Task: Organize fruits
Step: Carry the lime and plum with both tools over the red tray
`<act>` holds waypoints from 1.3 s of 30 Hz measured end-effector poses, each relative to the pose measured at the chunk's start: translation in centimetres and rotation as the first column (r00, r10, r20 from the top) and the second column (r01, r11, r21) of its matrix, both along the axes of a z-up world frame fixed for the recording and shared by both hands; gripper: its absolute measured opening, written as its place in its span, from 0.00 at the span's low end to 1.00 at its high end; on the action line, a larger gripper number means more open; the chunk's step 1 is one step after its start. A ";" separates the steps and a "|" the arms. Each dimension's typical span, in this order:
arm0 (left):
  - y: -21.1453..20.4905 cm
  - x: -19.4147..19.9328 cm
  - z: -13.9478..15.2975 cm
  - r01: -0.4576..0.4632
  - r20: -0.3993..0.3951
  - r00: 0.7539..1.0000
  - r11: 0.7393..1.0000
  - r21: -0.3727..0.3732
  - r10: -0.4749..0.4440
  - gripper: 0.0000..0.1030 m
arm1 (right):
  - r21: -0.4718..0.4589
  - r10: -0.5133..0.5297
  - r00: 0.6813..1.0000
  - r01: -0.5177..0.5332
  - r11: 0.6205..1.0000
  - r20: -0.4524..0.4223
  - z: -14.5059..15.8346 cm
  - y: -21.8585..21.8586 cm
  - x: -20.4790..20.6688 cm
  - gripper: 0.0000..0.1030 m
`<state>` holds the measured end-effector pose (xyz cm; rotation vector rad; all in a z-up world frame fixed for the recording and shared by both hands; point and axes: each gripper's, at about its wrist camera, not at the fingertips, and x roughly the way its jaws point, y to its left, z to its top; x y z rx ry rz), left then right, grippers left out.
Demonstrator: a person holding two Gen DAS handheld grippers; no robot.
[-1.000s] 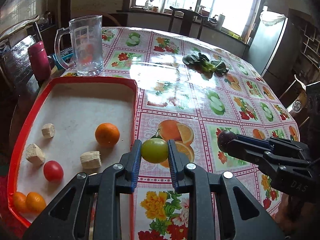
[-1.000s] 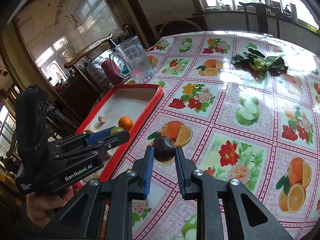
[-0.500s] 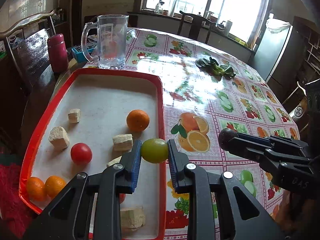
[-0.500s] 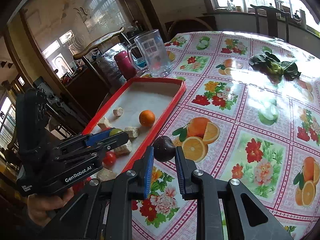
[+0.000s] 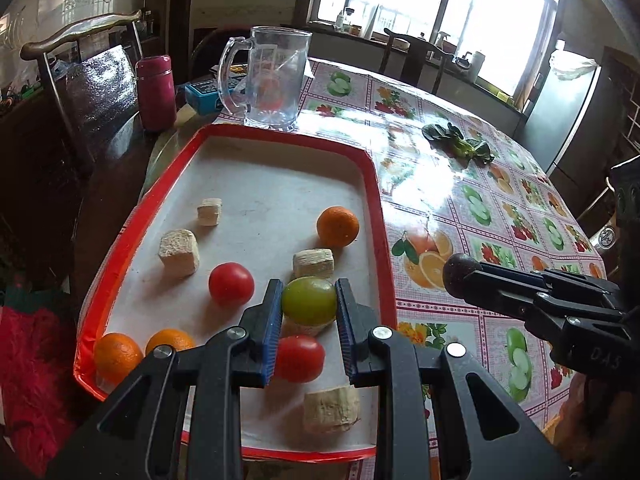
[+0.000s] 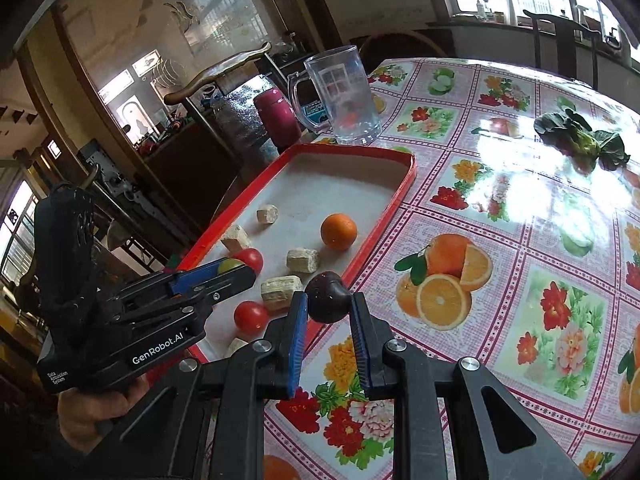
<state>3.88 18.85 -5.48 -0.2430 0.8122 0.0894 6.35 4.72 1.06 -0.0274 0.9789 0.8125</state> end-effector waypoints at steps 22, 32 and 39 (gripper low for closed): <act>5.4 -2.1 -0.7 -0.100 -0.009 0.995 0.995 -0.013 0.100 0.23 | -0.005 0.032 0.999 -0.032 0.999 -0.033 -1.4 2.8 0.3 0.21; 7.9 -2.0 -1.4 -0.144 -0.023 0.989 0.989 -0.025 0.143 0.23 | -0.018 0.048 0.998 -0.048 0.999 -0.043 -2.1 4.0 0.9 0.21; 8.4 -1.0 -1.6 -0.143 -0.027 0.989 0.989 -0.019 0.143 0.23 | -0.031 0.060 0.997 -0.062 0.998 -0.049 -2.6 5.1 1.4 0.21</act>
